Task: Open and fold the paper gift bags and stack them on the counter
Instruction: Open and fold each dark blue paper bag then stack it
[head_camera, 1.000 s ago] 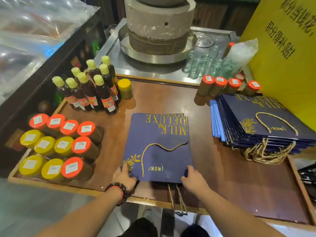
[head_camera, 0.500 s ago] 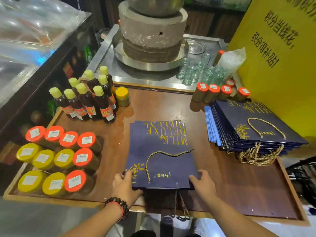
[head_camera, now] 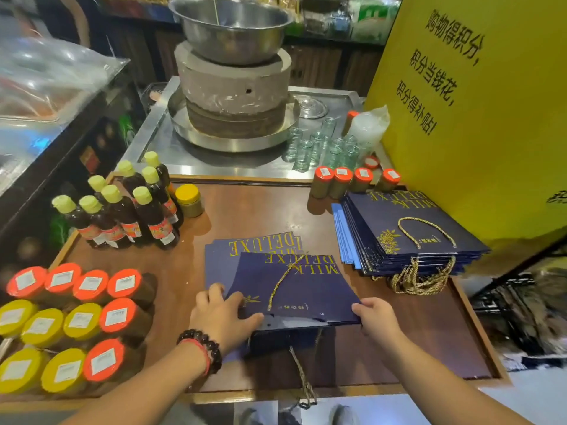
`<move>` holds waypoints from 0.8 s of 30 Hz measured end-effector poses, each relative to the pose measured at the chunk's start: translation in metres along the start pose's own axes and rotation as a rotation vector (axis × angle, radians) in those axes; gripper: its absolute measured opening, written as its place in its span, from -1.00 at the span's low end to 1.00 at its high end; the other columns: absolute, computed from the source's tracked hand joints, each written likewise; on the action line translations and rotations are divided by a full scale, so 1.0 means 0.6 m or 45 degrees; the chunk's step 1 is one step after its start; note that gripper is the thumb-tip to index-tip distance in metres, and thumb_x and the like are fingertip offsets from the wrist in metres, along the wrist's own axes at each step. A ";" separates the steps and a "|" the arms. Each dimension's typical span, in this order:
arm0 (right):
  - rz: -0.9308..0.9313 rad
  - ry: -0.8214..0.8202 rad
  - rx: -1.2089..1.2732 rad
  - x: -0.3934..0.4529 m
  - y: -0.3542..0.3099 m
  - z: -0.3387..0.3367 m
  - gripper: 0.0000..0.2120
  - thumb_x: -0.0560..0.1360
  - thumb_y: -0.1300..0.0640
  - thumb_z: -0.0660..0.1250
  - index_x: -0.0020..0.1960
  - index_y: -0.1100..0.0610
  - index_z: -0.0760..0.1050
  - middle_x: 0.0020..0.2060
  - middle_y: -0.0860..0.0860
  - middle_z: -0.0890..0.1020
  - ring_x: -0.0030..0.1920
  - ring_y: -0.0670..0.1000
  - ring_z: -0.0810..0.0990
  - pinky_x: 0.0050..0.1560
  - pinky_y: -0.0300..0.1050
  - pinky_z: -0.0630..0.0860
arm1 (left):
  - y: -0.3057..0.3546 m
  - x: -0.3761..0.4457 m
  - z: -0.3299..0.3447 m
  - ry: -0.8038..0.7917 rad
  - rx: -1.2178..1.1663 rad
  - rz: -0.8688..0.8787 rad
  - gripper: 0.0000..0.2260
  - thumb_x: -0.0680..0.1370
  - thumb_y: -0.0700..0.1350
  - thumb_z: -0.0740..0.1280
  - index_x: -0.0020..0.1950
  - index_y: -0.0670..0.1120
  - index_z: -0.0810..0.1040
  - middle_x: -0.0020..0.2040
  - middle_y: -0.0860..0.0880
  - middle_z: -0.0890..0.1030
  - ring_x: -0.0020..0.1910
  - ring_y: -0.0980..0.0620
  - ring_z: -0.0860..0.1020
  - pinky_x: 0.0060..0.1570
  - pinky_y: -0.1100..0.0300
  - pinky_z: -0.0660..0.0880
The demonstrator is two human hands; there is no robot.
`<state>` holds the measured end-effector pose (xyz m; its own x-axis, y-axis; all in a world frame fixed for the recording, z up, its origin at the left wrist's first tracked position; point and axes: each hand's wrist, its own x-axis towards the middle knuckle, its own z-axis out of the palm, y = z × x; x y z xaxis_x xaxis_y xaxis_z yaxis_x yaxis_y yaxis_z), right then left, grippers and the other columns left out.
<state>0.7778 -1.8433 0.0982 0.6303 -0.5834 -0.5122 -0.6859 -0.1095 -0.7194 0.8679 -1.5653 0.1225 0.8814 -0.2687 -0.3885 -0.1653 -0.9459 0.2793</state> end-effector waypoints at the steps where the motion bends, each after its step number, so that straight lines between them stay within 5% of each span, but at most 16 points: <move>1: 0.032 -0.019 0.038 0.000 -0.004 -0.014 -0.77 0.55 0.26 0.25 -0.28 0.14 0.47 -0.63 -0.13 0.36 -0.57 -0.06 0.28 -0.46 -0.25 0.21 | 0.015 0.002 -0.005 -0.005 0.023 0.039 -0.60 0.43 0.35 0.21 0.11 0.14 0.47 0.32 -0.02 0.29 0.32 -0.13 0.24 0.27 0.06 0.31; 7: 0.107 -0.084 0.121 -0.008 -0.006 -0.104 -0.75 0.52 0.30 0.26 -0.30 0.14 0.33 -0.44 0.12 0.32 -0.62 -0.02 0.23 -0.51 -0.30 0.07 | 0.121 0.003 -0.034 -0.035 0.379 0.460 -0.76 0.51 0.02 0.17 0.12 0.08 0.52 0.11 0.03 0.54 0.12 -0.05 0.51 0.03 0.10 0.40; 11: -0.096 -0.038 -0.400 -0.001 -0.005 -0.183 -0.66 0.43 0.18 0.35 -0.49 0.10 0.38 -0.54 -0.01 0.36 -0.46 0.04 0.35 -0.39 -0.14 0.26 | 0.196 -0.001 -0.040 -0.061 0.458 0.551 -0.77 0.58 -0.03 0.12 0.05 0.01 0.56 0.08 -0.01 0.54 0.07 -0.10 0.53 -0.06 0.08 0.49; 14: -0.326 -0.091 -0.946 0.013 -0.031 -0.242 -0.90 0.42 0.08 0.35 -0.14 0.00 0.64 -0.17 -0.03 0.62 -0.10 0.01 0.54 -0.07 -0.14 0.45 | 0.257 -0.010 -0.052 -0.095 0.447 0.555 -0.73 0.62 0.05 0.12 0.10 0.00 0.56 0.08 -0.01 0.55 0.07 -0.10 0.55 -0.05 0.08 0.49; 16: -0.459 -0.237 -1.016 0.015 -0.071 -0.272 -0.67 0.45 0.11 0.34 0.21 -0.03 0.59 0.02 -0.08 0.58 0.01 -0.07 0.53 -0.08 -0.36 0.40 | 0.300 -0.018 -0.058 -0.130 0.389 0.541 -0.74 0.61 0.07 0.15 0.12 0.03 0.57 0.05 0.00 0.58 0.00 -0.08 0.58 -0.10 0.12 0.49; 18: -0.563 -0.522 -0.978 0.008 -0.110 -0.285 -0.58 0.50 0.17 0.33 0.32 -0.09 0.51 0.02 -0.15 0.52 -0.02 -0.16 0.50 -0.11 -0.52 0.35 | 0.341 -0.026 -0.057 -0.172 0.293 0.518 -0.75 0.59 0.09 0.17 0.12 0.06 0.58 0.00 0.03 0.61 -0.06 -0.05 0.59 -0.13 0.14 0.51; 21: -0.651 -0.882 -0.953 0.014 -0.132 -0.278 -0.52 0.54 0.28 0.26 0.38 -0.09 0.45 0.21 -0.05 0.52 0.19 -0.04 0.50 0.27 -0.17 0.44 | 0.397 -0.037 -0.049 -0.236 0.192 0.483 -0.75 0.58 0.12 0.21 0.10 0.04 0.59 -0.03 0.03 0.62 -0.10 -0.01 0.59 -0.11 0.14 0.55; 24: -0.624 -1.062 -0.961 0.044 -0.122 -0.276 -0.47 0.50 0.37 0.20 0.33 -0.11 0.49 0.27 -0.02 0.54 0.26 0.04 0.52 0.34 0.06 0.43 | 0.446 -0.047 -0.041 -0.228 0.243 0.499 -0.75 0.60 0.08 0.21 0.16 0.02 0.57 0.06 -0.02 0.62 -0.01 -0.05 0.60 -0.04 0.11 0.54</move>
<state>0.7843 -1.9837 0.2150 0.7303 0.3143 -0.6065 -0.1744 -0.7726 -0.6104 0.8094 -1.8062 0.2297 0.6487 -0.6239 -0.4359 -0.5638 -0.7786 0.2755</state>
